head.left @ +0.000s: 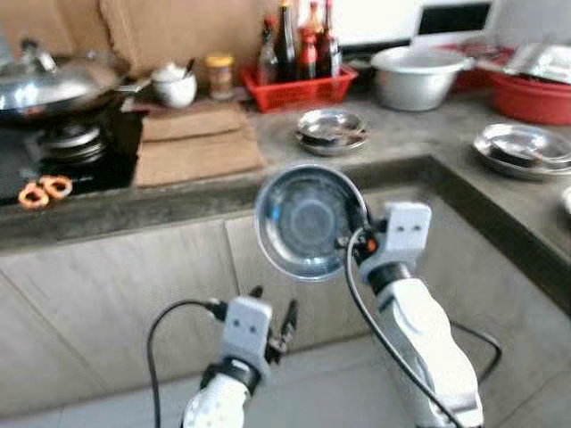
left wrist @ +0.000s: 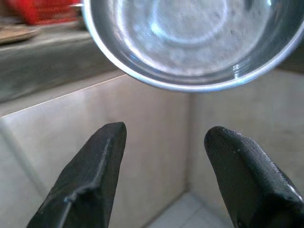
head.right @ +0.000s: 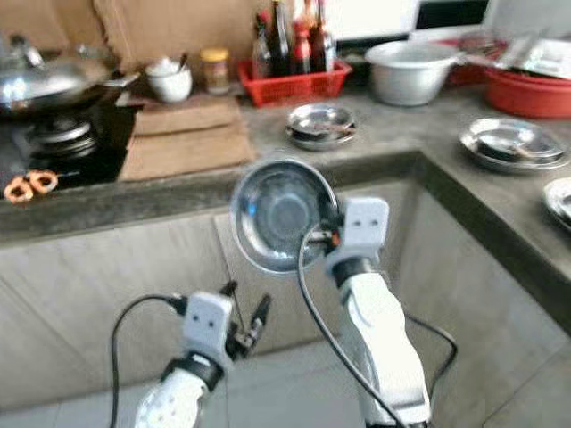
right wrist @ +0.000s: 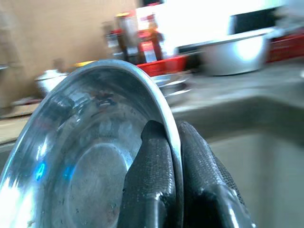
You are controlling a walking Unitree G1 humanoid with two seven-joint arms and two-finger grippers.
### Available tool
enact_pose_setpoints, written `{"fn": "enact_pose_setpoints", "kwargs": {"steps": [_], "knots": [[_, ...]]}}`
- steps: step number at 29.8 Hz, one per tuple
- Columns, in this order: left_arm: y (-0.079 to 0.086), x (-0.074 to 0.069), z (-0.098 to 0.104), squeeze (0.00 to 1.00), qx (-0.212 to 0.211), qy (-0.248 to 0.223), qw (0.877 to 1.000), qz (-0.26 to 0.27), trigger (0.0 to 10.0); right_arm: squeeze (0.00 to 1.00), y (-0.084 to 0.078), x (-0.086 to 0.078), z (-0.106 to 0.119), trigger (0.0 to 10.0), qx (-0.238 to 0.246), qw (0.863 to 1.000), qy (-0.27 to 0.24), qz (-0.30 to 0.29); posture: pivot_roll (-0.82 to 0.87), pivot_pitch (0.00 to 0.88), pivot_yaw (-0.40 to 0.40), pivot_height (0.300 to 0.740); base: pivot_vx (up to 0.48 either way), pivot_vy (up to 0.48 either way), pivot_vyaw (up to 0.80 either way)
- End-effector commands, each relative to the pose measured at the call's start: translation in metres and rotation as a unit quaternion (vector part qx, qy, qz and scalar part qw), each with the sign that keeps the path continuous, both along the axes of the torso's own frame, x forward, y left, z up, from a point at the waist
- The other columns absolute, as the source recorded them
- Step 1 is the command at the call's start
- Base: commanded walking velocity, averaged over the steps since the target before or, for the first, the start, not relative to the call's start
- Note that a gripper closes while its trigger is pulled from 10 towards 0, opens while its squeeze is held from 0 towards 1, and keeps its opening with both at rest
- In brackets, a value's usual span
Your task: Kitchen organization
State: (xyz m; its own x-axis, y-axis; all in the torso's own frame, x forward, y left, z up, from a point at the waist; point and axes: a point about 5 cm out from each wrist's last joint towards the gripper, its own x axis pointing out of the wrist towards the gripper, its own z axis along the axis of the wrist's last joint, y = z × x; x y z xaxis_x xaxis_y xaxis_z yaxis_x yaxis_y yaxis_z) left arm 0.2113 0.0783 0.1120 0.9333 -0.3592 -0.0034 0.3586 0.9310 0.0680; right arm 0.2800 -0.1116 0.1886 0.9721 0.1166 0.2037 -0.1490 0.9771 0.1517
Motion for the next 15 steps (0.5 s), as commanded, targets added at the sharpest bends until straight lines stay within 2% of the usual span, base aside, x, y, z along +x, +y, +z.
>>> {"fn": "enact_pose_setpoints", "kwargs": {"steps": [1,12,15], "knots": [[0.0045,-0.0008,-0.0024,0.0,0.005,0.006,1.0,0.006,10.0,0.0,0.0067,-0.0019,0.0077,10.0,0.002,1.0,-0.016,0.012,0.01,0.024,-0.002,0.74,0.0,0.0,-0.8],[0.0044,-0.0013,-0.0037,0.0,0.003,0.011,1.0,0.005,10.0,0.0,0.0049,-0.0059,0.0032,10.0,-0.006,1.0,-0.01,0.006,0.01,0.017,-0.003,0.74,0.0,0.0,-0.8],[0.0047,-0.0015,-0.0041,0.0,0.003,0.012,1.0,0.004,10.0,0.0,0.0053,-0.0068,0.0026,10.0,-0.007,1.0,-0.009,0.006,0.01,0.017,0.0,0.74,0.0,0.33,-0.8]]}}
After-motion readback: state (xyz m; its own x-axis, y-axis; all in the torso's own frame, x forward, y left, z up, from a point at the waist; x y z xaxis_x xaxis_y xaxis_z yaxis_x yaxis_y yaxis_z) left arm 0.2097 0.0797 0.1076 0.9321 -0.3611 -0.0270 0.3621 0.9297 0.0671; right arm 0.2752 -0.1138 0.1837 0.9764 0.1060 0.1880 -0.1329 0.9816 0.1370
